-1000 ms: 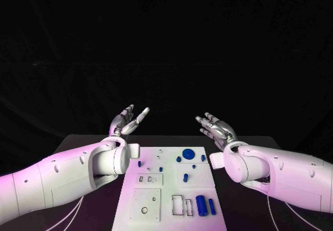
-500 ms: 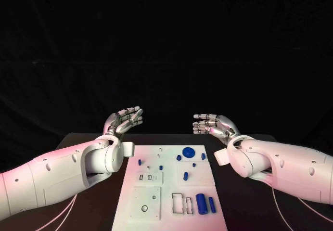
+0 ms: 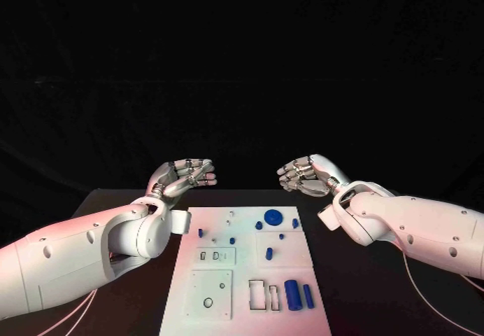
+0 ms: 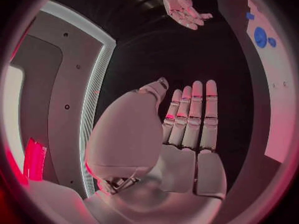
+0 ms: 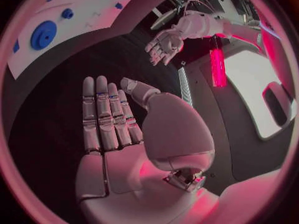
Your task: Assemble the parts on the task board
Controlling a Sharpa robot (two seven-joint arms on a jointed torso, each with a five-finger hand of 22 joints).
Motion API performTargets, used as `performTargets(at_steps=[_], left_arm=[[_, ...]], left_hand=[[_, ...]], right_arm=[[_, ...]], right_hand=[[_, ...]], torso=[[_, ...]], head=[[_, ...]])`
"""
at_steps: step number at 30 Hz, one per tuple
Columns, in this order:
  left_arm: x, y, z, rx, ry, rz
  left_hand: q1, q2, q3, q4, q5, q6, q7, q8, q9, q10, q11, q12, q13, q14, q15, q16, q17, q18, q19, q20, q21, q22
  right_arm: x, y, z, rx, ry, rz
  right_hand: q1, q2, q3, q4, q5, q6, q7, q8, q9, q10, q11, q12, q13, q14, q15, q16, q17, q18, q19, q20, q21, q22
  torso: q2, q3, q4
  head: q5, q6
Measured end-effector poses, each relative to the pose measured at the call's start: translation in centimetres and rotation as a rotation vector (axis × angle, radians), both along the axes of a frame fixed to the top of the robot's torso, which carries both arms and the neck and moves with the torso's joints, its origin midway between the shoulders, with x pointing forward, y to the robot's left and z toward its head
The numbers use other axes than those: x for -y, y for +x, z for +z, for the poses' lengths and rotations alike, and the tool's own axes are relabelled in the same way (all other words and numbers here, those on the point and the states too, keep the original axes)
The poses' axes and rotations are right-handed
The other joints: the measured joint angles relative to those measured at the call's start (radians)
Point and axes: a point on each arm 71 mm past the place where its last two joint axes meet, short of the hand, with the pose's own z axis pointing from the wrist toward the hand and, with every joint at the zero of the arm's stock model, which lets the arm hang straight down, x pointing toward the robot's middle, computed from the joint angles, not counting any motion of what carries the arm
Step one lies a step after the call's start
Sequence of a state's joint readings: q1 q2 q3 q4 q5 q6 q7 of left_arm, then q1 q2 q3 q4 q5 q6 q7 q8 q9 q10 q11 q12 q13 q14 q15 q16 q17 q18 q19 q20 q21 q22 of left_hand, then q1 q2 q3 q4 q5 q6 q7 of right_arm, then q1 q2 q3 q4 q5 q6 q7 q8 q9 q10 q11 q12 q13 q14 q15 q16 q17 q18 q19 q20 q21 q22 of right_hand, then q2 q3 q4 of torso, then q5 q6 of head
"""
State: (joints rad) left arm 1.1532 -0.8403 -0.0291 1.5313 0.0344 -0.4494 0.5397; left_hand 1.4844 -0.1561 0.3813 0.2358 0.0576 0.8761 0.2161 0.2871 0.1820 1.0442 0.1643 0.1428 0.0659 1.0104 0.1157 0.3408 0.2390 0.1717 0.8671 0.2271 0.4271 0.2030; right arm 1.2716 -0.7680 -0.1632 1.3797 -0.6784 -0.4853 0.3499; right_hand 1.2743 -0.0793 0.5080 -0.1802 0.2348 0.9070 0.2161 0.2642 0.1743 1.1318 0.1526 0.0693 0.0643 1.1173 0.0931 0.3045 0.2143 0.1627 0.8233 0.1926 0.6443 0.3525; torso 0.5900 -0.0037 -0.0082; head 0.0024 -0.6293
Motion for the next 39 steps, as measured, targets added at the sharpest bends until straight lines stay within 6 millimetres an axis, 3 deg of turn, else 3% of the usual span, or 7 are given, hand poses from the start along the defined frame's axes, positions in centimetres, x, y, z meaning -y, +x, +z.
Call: performTargets(at_steps=[6,9,13,15,19,26,39], left_arm=[[0.4,-1.1,1.4,0.02,-0.012,-0.06],[0.5,-1.6,2.2,0.03,-0.017,-0.084],[0.6,-2.0,3.1,0.041,-0.022,-0.107],[0.5,-2.2,3.4,0.043,-0.023,-0.113],[0.4,-2.4,4.1,0.051,-0.028,-0.121],[0.7,-2.5,4.5,0.049,-0.034,-0.136],[0.9,-2.5,4.5,0.037,-0.039,-0.152]], left_hand=[[-0.013,-0.021,0.0,0.0,0.0,0.0,0.0,-0.011,-0.002,0.006,-0.001,-0.016,0.0,0.015,-0.001,0.004,0.014,0.0,0.009,-0.002,0.014,0.005],[-0.016,-0.024,0.0,0.0,0.0,0.0,0.0,-0.011,-0.002,0.007,0.0,-0.027,0.0,0.008,0.002,0.001,0.017,0.0,0.01,-0.003,0.021,0.008],[-0.02,-0.028,0.0,0.0,0.0,0.0,0.0,-0.014,-0.002,0.007,0.0,-0.027,0.0,0.001,0.003,-0.005,0.018,-0.001,0.01,-0.003,0.022,0.009],[-0.02,-0.028,0.0,0.0,0.0,0.0,0.0,-0.014,-0.002,0.007,0.0,-0.027,0.0,0.001,0.003,-0.005,0.018,-0.001,0.01,-0.003,0.022,0.009],[-0.02,-0.028,0.0,0.0,0.0,0.0,0.0,-0.014,-0.002,0.007,0.0,-0.031,0.0,0.001,0.003,-0.005,0.019,-0.001,0.01,-0.003,0.022,0.01],[-0.022,-0.03,0.0,0.0,0.0,0.0,0.0,-0.014,-0.002,0.007,0.0,-0.035,0.0,0.001,0.003,-0.005,0.021,-0.001,0.011,-0.004,0.027,0.012],[-0.022,-0.03,0.0,0.0,0.0,0.0,0.0,-0.02,-0.003,0.007,0.0,-0.04,0.0,0.001,0.003,-0.005,0.024,-0.001,0.014,-0.007,0.031,0.014]], right_arm=[[-0.8,0.4,1.5,0.08,-0.186,0.051],[-1.4,0.5,1.9,0.105,-0.278,0.078],[-2.6,0.2,2.2,0.132,-0.397,0.12],[-3.3,0.1,2.2,0.146,-0.457,0.142],[-4.3,-0.1,2.2,0.169,-0.551,0.172],[-5.6,-0.4,1.7,0.192,-0.671,0.211],[-6.4,-0.5,0.8,0.184,-0.788,0.234]], right_hand=[[-0.026,-0.027,-0.013,0.009,0.021,0.03,-0.02,-0.008,0.005,0.037,-0.026,-0.002,0.004,0.127,-0.038,0.066,0.085,0.0,0.039,-0.03,0.135,0.086],[-0.03,-0.046,-0.01,0.012,0.025,0.048,-0.031,-0.013,0.012,0.066,-0.041,-0.002,0.01,0.195,-0.059,0.136,0.165,0.015,0.078,-0.052,0.202,0.128],[-0.044,-0.068,0.023,0.03,0.078,0.069,-0.045,-0.015,0.032,0.078,-0.053,-0.002,0.018,0.237,-0.08,0.225,0.278,0.015,0.202,-0.071,0.347,0.261],[-0.053,-0.077,0.033,0.038,0.073,0.069,-0.045,-0.021,0.039,0.075,-0.055,-0.002,0.018,0.258,-0.083,0.252,0.312,-0.001,0.266,-0.075,0.422,0.361],[-0.06,-0.084,0.04,0.045,0.054,0.068,-0.046,-0.021,0.046,0.054,-0.051,-0.002,0.018,0.26,-0.082,0.267,0.338,-0.001,0.292,-0.075,0.458,0.415],[-0.074,-0.105,0.046,0.064,0.062,0.032,-0.052,-0.042,0.062,-0.001,-0.051,-0.002,0.021,0.308,-0.083,0.344,0.395,-0.049,0.429,-0.075,0.613,0.657],[-0.07,-0.109,0.033,0.08,0.04,0.024,-0.054,-0.042,0.087,-0.04,-0.049,0.008,0.031,0.314,-0.079,0.428,0.445,-0.071,0.506,-0.076,0.712,0.819]], torso=[[0.033,-0.0039,0.0038],[0.051,-0.0076,0.0078],[0.074,-0.0118,0.013],[0.084,-0.0135,0.0147],[0.105,-0.0186,0.0179],[0.131,-0.0244,0.0245],[0.151,-0.0314,0.0355]], head=[[-0.002,0.002],[-0.006,0.004],[-0.01,0.004],[-0.012,0.004],[-0.013,0.003],[-0.013,0.0],[-0.018,0.0]])
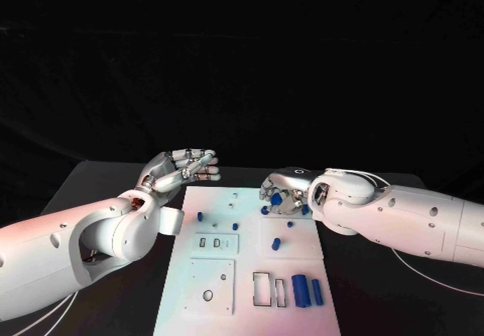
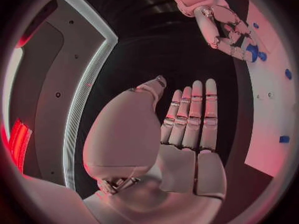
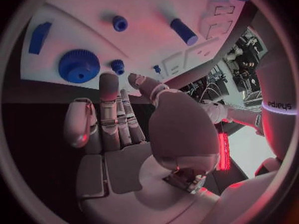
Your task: Assemble the parts on the task board
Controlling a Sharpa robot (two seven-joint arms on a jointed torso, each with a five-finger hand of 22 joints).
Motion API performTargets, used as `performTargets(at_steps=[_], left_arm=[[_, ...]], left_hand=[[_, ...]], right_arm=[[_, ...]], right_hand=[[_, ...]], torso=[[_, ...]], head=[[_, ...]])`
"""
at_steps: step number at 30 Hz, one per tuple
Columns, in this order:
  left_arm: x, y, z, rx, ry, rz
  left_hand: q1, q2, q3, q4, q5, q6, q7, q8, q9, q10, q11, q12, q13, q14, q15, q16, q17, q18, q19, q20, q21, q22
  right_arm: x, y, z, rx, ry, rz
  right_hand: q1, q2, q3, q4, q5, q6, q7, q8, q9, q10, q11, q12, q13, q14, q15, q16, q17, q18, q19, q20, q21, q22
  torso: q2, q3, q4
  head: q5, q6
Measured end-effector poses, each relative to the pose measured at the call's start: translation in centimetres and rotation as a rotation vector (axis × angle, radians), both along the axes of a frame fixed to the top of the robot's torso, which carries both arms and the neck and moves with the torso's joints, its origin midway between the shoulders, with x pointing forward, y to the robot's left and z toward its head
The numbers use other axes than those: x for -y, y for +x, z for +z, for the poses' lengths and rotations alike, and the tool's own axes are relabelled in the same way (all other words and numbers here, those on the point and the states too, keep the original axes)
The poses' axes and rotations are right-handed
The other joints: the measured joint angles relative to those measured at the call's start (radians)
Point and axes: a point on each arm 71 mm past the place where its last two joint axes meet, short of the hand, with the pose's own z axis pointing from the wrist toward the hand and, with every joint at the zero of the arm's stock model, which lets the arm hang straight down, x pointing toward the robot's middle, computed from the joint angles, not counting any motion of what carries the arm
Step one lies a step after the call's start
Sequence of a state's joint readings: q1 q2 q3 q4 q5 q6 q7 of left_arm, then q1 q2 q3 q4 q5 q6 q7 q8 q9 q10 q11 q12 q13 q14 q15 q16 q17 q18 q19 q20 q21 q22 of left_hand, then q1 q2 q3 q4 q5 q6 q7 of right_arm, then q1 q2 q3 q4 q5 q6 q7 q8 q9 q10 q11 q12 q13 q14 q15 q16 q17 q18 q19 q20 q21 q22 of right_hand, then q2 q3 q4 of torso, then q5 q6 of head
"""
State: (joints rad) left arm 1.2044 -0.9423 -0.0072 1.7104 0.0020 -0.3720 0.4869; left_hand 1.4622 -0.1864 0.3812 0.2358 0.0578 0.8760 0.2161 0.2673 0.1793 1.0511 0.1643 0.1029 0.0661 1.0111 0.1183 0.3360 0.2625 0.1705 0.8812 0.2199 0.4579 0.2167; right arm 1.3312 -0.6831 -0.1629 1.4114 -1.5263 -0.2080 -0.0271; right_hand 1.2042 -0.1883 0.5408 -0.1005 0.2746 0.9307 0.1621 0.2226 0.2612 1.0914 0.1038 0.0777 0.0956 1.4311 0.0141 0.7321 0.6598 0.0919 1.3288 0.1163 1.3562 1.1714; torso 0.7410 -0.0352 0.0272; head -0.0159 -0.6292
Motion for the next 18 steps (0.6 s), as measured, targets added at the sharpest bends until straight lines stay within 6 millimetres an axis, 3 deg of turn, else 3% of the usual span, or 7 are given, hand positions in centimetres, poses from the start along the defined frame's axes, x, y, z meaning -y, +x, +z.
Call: performTargets(at_steps=[18], left_arm=[[0.09,-0.3,0.18,-0.007,-0.008,-0.013]], left_hand=[[0.0,0.0,0.0,0.0,0.0,-0.004,0.004,0.0,-0.001,0.0,0.0,-0.004,0.0,-0.004,0.004,-0.004,0.002,0.0,0.0,0.0,0.0,0.0]], right_arm=[[-0.42,0.2,-0.83,0.009,-0.07,-0.014]], right_hand=[[0.0,0.0,0.007,0.012,-0.008,0.001,0.001,0.0,0.01,-0.007,0.0,0.009,0.005,0.0,0.0,0.023,0.011,0.0,0.014,0.003,0.017,0.029]], torso=[[0.007,-0.001,0.0033]], head=[[0.002,-0.01]])
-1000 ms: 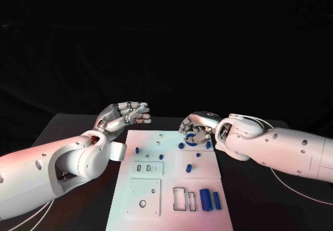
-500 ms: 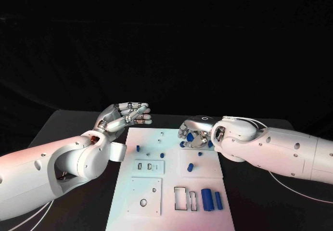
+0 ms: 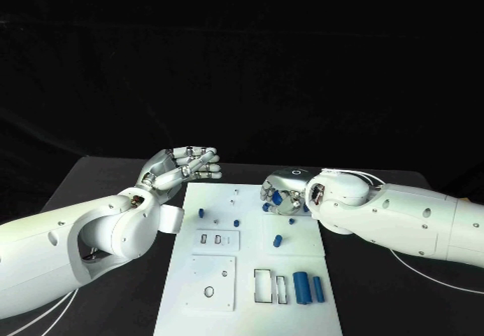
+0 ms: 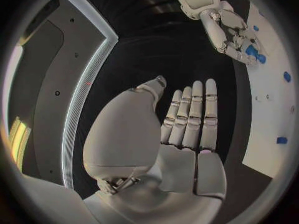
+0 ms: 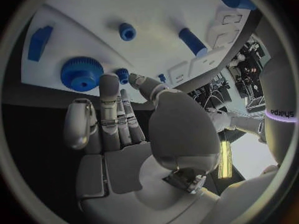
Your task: Assemble the parts on the task board
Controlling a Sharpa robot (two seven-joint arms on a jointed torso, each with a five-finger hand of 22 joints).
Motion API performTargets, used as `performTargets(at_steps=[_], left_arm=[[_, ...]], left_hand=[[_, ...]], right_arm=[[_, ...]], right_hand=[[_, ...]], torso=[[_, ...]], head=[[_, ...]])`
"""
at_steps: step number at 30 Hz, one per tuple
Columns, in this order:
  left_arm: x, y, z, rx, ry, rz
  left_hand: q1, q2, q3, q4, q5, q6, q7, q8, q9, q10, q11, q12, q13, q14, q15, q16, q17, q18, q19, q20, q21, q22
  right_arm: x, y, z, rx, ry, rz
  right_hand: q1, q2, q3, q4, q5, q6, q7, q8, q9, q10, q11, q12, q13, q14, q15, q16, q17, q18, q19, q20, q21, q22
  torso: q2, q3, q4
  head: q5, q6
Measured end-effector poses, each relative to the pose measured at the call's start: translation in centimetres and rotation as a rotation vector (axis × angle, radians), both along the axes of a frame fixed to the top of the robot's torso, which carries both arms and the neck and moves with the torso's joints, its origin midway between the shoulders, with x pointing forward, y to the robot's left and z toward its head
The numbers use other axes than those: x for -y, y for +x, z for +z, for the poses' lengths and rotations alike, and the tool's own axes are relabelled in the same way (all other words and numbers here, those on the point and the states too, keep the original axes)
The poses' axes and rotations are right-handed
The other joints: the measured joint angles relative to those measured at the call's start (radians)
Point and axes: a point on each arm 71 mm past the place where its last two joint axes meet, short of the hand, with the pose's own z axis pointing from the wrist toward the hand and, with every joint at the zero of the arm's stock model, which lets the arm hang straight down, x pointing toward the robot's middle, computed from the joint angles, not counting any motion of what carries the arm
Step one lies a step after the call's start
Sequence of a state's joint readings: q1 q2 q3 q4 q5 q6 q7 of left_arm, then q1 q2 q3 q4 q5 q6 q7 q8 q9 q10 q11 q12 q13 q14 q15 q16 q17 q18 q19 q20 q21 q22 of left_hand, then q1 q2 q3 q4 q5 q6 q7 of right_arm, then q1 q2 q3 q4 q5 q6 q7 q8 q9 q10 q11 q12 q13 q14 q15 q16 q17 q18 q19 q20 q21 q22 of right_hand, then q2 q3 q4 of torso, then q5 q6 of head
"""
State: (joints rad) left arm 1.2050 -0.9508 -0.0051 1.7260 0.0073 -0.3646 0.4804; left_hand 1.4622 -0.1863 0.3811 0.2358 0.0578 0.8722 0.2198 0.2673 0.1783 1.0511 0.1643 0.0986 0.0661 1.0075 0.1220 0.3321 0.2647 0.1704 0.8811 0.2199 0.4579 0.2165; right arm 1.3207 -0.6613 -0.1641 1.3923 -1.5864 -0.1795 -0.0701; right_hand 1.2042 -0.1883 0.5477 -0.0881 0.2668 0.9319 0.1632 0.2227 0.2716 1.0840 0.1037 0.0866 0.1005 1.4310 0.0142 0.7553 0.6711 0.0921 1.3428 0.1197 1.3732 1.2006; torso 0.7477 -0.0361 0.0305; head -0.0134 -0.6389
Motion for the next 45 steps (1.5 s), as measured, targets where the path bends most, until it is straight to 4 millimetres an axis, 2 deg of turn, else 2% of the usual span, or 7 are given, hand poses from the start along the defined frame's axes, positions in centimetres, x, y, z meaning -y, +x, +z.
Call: performTargets(at_steps=[8,17,25,27,29,33,45], left_arm=[[0.0,-0.09,0.05,-0.003,-0.002,-0.005],[0.04,-0.12,0.09,-0.005,-0.004,-0.008],[0.09,-0.12,0.09,-0.007,-0.005,-0.012],[0.1,-0.12,0.09,-0.008,-0.006,-0.013],[0.1,-0.12,0.08,-0.008,-0.006,-0.013],[0.1,-0.11,0.08,-0.009,-0.006,-0.014],[0.06,-0.08,0.06,-0.01,-0.006,-0.015]], left_hand=[[0.0,0.0,0.0,0.0,0.0,0.0,0.0,0.0,0.0,0.0,0.0,0.0,0.0,0.0,0.0,0.0,0.0,0.0,0.0,0.0,0.0,0.0],[0.0,0.0,0.0,0.0,0.0,0.0,0.0,-0.004,0.0,0.0,0.0,-0.006,0.0,0.0,0.0,-0.004,0.002,0.0,0.0,0.0,0.0,0.0],[0.0,0.0,0.0,0.0,0.0,0.0,0.0,-0.004,0.0,0.0,0.0,-0.006,0.0,0.0,0.0,-0.004,0.001,0.0,0.0,0.0,0.0,0.0],[0.0,0.0,0.0,0.0,0.0,0.0,0.0,-0.004,0.0,0.0,0.0,-0.006,0.0,0.0,0.0,-0.004,0.001,0.0,0.0,0.0,0.0,0.001],[0.0,0.0,0.0,0.0,0.0,0.0,0.0,-0.004,0.0,0.0,0.0,-0.006,0.0,0.0,0.0,-0.004,0.002,0.0,0.0,0.0,0.0,0.001],[0.0,0.0,0.0,0.0,0.0,0.0,0.0,-0.004,0.0,0.0,0.0,-0.006,0.0,0.0,0.0,-0.004,0.002,0.0,0.0,0.0,0.0,0.001],[0.0,0.0,0.0,0.0,0.0,0.0,0.0,-0.004,0.0,0.0,0.0,-0.006,0.0,0.0,0.0,-0.004,0.003,0.0,0.0,0.0,0.0,0.001]], right_arm=[[0.01,0.17,-0.3,0.0,-0.01,-0.01],[-0.38,0.18,-0.66,-0.005,-0.013,-0.007],[-0.37,0.42,-0.65,0.0,-0.011,-0.013],[-0.34,0.47,-0.65,0.002,-0.01,-0.014],[-0.3,0.52,-0.66,0.004,-0.008,-0.016],[-0.26,0.58,-0.63,0.014,0.001,-0.02],[-0.89,-0.02,0.17,0.08,0.074,-0.01]], right_hand=[[0.0,0.0,0.004,0.004,-0.008,0.007,0.002,0.005,0.005,0.0,0.0,0.008,0.004,0.0,0.0,0.016,0.006,0.0,0.011,0.004,0.014,0.025],[0.005,0.006,0.014,0.014,-0.008,0.018,0.0,0.013,0.014,0.0,0.0,0.018,0.009,0.0,0.0,0.05,0.033,-0.015,0.026,0.001,0.029,0.052],[0.008,0.032,0.028,0.033,-0.012,0.045,-0.015,0.033,0.035,0.033,-0.011,0.042,0.018,0.004,-0.004,0.107,0.073,-0.015,0.051,-0.004,0.057,0.098],[0.018,0.042,0.036,0.035,-0.046,0.052,-0.017,0.04,0.044,0.04,-0.016,0.046,0.018,0.008,-0.008,0.127,0.087,-0.017,0.058,-0.008,0.064,0.106],[0.029,0.053,0.056,0.03,-0.079,0.06,-0.023,0.05,0.054,0.051,-0.019,0.053,0.019,0.012,-0.012,0.149,0.104,-0.031,0.07,-0.013,0.076,0.108],[0.044,0.068,0.08,0.011,-0.112,0.07,-0.025,0.067,0.076,0.063,-0.016,0.062,0.022,0.014,-0.014,0.179,0.125,-0.031,0.083,-0.018,0.09,0.108],[0.05,0.064,0.099,-0.009,-0.101,0.076,-0.028,0.087,0.113,0.069,-0.011,0.074,0.025,0.02,-0.02,0.21,0.149,-0.031,0.097,-0.021,0.104,0.107]], torso=[[0.007,-0.0003,0.0027],[0.01,-0.0009,0.0027],[0.011,-0.0014,0.0025],[0.011,-0.0015,0.0026],[0.011,-0.0015,0.0027],[0.011,-0.0014,0.003],[0.01,-0.0015,0.003]], head=[[0.003,-0.001],[0.006,-0.004],[0.009,-0.009],[0.009,-0.009],[0.009,-0.011],[0.01,-0.013],[0.012,-0.012]])
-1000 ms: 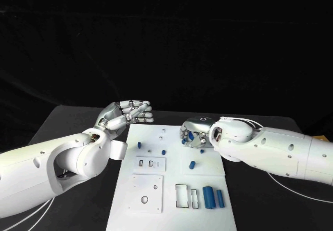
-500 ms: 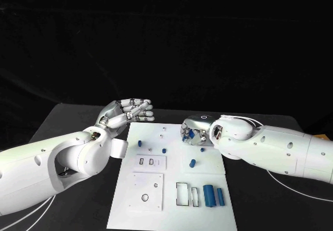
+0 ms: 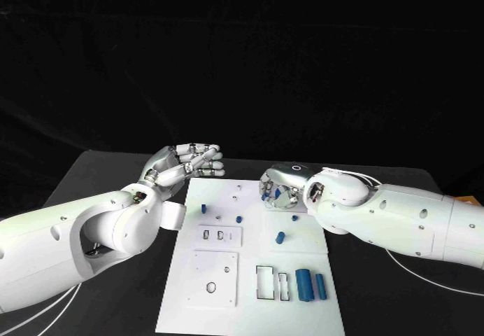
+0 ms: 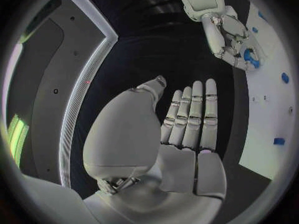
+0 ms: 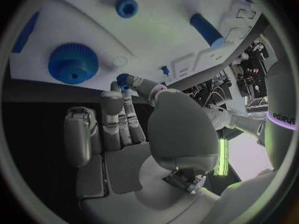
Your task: Assemble the parts on the task board
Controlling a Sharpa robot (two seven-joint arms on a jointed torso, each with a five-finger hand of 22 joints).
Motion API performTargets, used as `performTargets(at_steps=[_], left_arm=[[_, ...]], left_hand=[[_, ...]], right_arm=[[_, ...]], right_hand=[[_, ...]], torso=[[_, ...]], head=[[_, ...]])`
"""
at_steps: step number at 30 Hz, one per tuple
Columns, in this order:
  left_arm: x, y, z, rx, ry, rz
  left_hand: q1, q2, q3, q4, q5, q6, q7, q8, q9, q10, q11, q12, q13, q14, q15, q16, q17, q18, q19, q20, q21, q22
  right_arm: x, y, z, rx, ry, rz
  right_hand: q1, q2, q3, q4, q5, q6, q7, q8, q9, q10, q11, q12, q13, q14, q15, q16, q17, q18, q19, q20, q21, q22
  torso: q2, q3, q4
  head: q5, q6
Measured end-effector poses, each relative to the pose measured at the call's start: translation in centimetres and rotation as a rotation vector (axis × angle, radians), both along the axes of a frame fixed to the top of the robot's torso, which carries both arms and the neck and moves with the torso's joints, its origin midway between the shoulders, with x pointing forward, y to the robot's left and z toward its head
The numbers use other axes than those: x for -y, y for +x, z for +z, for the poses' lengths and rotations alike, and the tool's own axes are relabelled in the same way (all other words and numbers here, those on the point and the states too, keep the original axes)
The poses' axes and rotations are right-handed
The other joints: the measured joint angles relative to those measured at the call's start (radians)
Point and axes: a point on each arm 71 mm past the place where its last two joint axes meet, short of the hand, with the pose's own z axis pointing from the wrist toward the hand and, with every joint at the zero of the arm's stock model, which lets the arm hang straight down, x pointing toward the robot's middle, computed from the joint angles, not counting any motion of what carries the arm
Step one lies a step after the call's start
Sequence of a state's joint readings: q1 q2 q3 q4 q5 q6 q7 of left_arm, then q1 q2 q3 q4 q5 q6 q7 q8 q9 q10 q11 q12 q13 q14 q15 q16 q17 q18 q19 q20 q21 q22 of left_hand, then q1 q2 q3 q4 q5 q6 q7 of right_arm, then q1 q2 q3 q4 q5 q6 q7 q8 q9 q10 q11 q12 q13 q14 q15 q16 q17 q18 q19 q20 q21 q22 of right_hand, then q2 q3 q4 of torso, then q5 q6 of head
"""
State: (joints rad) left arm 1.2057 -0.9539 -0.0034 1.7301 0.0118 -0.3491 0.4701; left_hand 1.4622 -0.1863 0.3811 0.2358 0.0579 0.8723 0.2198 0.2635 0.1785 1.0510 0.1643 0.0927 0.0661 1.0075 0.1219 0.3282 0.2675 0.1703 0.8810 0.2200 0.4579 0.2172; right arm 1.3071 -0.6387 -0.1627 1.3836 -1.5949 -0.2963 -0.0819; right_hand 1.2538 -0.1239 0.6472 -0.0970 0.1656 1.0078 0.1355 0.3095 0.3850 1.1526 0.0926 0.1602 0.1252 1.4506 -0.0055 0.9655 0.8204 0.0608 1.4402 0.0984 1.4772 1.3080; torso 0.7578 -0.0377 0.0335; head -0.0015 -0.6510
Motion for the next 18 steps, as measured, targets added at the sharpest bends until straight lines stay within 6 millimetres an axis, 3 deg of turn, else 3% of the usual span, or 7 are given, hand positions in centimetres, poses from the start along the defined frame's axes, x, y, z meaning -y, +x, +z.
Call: performTargets(at_steps=[18], left_arm=[[0.0,0.0,0.0,-0.001,-0.002,-0.001]], left_hand=[[0.0,0.0,0.0,0.0,0.0,0.0,0.0,0.0,-0.001,0.0,0.0,0.0,0.0,0.0,0.0,0.0,0.001,0.0,0.0,0.0,0.004,0.0]], right_arm=[[-2.6,1.0,2.0,0.12,0.094,-0.003]], right_hand=[[0.0,0.0,0.004,-0.005,0.007,0.0,0.0,0.0,0.008,0.0,0.0,0.0,0.0,0.0,0.0,0.007,0.004,0.0,0.006,0.0,0.004,0.0]], torso=[[0.003,0.0,0.002]], head=[[0.005,0.014]])
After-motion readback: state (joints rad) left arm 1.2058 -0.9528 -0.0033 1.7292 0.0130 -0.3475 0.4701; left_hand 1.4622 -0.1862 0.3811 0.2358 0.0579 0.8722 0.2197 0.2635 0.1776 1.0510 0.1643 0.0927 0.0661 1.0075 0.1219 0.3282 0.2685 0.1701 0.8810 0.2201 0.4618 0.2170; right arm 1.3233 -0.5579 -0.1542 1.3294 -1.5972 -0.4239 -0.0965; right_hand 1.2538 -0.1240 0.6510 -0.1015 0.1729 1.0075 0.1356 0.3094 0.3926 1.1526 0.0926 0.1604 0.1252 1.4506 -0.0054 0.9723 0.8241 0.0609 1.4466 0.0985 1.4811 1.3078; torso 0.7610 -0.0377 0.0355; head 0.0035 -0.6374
